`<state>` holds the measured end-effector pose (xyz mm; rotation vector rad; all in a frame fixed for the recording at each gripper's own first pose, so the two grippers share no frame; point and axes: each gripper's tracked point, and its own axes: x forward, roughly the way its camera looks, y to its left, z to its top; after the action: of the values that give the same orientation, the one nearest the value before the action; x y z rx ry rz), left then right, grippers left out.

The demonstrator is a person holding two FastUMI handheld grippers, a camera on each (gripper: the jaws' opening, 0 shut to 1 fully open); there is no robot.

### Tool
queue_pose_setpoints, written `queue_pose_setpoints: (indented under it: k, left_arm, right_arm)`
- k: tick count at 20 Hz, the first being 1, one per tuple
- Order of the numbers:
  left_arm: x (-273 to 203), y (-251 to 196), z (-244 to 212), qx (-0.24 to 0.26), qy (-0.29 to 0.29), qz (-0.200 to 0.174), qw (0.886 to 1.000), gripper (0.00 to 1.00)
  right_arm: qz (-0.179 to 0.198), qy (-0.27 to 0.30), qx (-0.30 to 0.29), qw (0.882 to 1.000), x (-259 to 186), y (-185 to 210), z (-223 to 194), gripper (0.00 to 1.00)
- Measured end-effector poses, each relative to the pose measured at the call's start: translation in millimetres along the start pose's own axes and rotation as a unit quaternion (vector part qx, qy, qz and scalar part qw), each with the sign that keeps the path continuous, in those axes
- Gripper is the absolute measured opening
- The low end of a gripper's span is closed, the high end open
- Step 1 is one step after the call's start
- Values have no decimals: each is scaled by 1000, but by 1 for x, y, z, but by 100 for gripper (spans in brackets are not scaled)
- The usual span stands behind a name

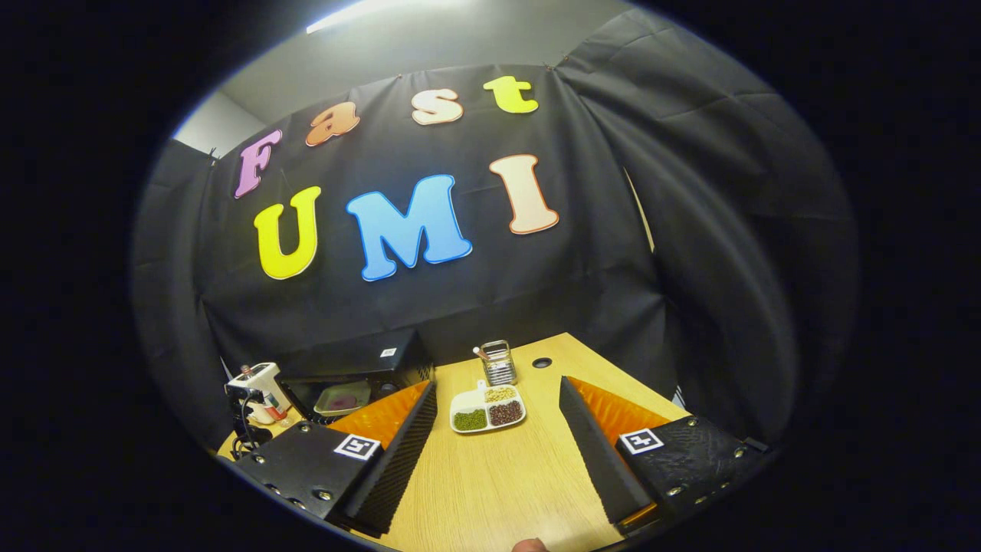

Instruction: Open the electric oven with the left hand, put the food in, and close the electric oven.

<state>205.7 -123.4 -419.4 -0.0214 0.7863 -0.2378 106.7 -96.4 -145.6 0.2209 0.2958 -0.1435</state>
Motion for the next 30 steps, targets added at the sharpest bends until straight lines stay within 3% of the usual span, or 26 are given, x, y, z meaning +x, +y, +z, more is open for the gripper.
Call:
queue_pose_setpoints:
  k: [6,13,17,19,20,21,30]
  left_arm:
    - [24,8,-12,7,20,-1,1000,98]
    - [23,9,-6,24,3,10,1000,100]
    - [2,10,12,30,-33,11,999,100]
    - [-10,10,26,29,-53,11,998,91]
    - [-16,10,33,30,-63,12,998,91]
    - [-22,11,41,30,-73,11,997,97]
    - [-29,11,98,57,-137,13,989,100]
  right_arm:
    - [-4,11,-23,1000,5,14,-2,98]
    - [11,-3,-78,997,1,32,4,98]
    - [27,-4,-70,997,1,41,2,98]
    - [34,-7,-69,997,3,45,3,98]
    - [36,-7,-69,997,3,47,2,98]
    - [39,-7,-68,997,4,50,2,98]
    - [34,4,-56,998,0,48,-6,98]
